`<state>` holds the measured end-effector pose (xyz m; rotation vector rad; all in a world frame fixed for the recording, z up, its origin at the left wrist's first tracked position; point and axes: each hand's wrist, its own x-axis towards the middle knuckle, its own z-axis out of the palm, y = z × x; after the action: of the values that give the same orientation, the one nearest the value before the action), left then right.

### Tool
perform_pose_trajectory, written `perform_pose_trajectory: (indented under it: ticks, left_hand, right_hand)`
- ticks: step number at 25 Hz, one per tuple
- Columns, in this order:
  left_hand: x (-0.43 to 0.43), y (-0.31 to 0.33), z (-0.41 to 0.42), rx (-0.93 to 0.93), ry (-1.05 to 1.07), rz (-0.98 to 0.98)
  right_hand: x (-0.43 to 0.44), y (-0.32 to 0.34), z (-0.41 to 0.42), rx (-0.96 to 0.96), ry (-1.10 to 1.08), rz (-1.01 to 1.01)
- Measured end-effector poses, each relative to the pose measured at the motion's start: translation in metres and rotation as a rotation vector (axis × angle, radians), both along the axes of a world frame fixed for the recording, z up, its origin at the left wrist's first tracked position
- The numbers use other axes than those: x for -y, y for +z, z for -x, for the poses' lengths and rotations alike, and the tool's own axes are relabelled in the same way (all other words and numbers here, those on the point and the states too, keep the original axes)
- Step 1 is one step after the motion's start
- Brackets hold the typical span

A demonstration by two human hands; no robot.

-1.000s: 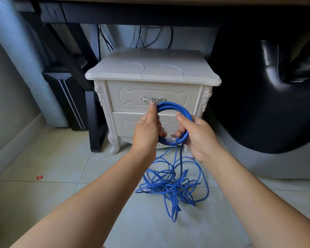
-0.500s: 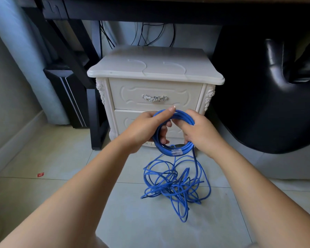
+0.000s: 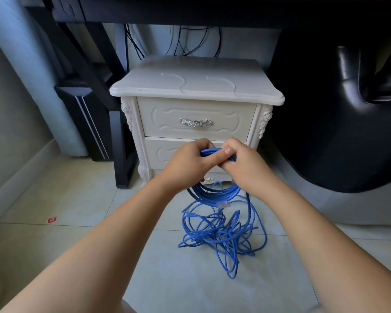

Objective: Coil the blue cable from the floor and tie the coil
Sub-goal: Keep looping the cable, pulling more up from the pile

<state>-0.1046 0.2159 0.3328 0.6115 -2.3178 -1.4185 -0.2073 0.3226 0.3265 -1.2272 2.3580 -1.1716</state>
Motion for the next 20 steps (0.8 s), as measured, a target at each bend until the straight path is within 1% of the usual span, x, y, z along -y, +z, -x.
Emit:
perform_pose_trajectory:
  ticks: [3,4,8,10,13,15,18,20]
  left_hand:
    - [-0.005,-0.003,0.005,-0.094,0.111,0.076]
    - [-0.004,-0.003,0.007,-0.113,0.143,0.093]
    - [0.002,-0.004,0.009,-0.193,0.296,0.033]
    - [0.002,-0.005,0.009,-0.204,0.367,-0.006]
    - [0.006,-0.008,0.011,-0.255,0.497,-0.137]
    - [0.009,-0.009,0.012,-0.307,0.595,-0.255]
    - [0.004,-0.008,0.014,-0.323,0.67,-0.407]
    - [-0.002,-0.008,0.016,-0.327,0.693,-0.466]
  right_hand:
    - [0.002,0.0,-0.003,0.119,-0.054,0.094]
    - [0.002,0.0,-0.003,0.187,-0.059,0.123]
    - [-0.004,0.004,0.0,0.666,0.066,0.25]
    - [-0.009,0.002,0.003,0.797,0.108,0.224]
    - [-0.015,-0.006,0.003,0.896,0.162,0.184]
    - [-0.014,-0.013,-0.004,0.932,0.207,0.206]
    - [-0.009,-0.019,-0.013,0.969,0.183,0.37]
    - [-0.007,-0.016,-0.015,1.016,0.173,0.476]
